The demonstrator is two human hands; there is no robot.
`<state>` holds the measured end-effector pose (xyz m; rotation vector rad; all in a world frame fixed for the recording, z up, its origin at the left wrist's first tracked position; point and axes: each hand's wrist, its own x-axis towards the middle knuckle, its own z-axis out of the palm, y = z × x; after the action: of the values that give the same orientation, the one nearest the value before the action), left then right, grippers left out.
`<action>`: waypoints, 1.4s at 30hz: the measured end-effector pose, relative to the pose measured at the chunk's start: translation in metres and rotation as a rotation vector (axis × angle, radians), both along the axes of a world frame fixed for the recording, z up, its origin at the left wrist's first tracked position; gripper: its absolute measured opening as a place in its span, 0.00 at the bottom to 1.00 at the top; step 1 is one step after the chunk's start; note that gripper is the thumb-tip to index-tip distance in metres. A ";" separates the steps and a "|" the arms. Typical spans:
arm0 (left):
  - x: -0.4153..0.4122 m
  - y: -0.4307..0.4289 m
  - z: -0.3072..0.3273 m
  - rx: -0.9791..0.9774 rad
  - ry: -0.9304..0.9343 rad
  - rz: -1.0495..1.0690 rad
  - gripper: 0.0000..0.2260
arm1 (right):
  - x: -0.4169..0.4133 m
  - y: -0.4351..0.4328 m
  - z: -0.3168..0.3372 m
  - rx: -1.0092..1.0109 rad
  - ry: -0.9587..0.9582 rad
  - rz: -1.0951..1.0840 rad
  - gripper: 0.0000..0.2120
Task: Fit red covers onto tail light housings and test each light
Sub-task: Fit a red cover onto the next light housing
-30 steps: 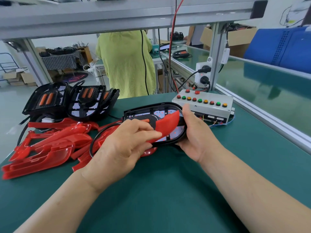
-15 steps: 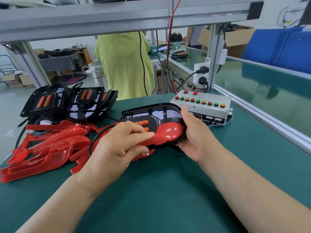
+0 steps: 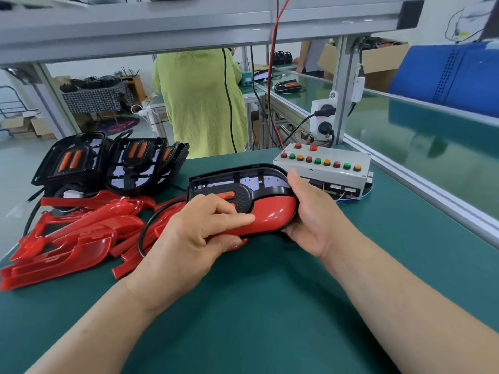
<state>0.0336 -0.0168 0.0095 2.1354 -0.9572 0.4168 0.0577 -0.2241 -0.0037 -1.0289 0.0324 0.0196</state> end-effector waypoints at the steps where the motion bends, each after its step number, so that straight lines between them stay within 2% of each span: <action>1: -0.001 0.000 0.001 -0.004 0.011 -0.005 0.20 | 0.000 0.000 0.000 -0.008 -0.005 -0.005 0.26; 9: -0.004 0.004 0.006 0.049 0.051 0.000 0.21 | 0.000 -0.003 0.000 -0.049 0.023 -0.043 0.19; 17: -0.007 0.003 0.010 0.059 -0.012 0.006 0.19 | -0.001 -0.002 0.001 -0.073 -0.010 -0.033 0.20; 21: -0.006 0.001 0.008 0.070 -0.030 0.002 0.19 | -0.001 -0.001 0.000 -0.058 -0.017 -0.012 0.25; 26: -0.003 -0.001 0.003 0.050 -0.029 -0.014 0.20 | -0.003 0.002 0.003 -0.057 0.005 -0.036 0.19; 33: 0.001 0.000 -0.002 0.039 0.026 -0.043 0.21 | -0.007 0.006 0.006 0.021 0.008 -0.047 0.19; 42: 0.002 0.003 0.000 0.079 -0.037 -0.054 0.19 | -0.008 0.005 0.007 0.020 0.018 -0.031 0.20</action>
<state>0.0360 -0.0137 0.0090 2.1734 -1.0663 0.3991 0.0500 -0.2187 0.0030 -1.0082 0.0645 0.0005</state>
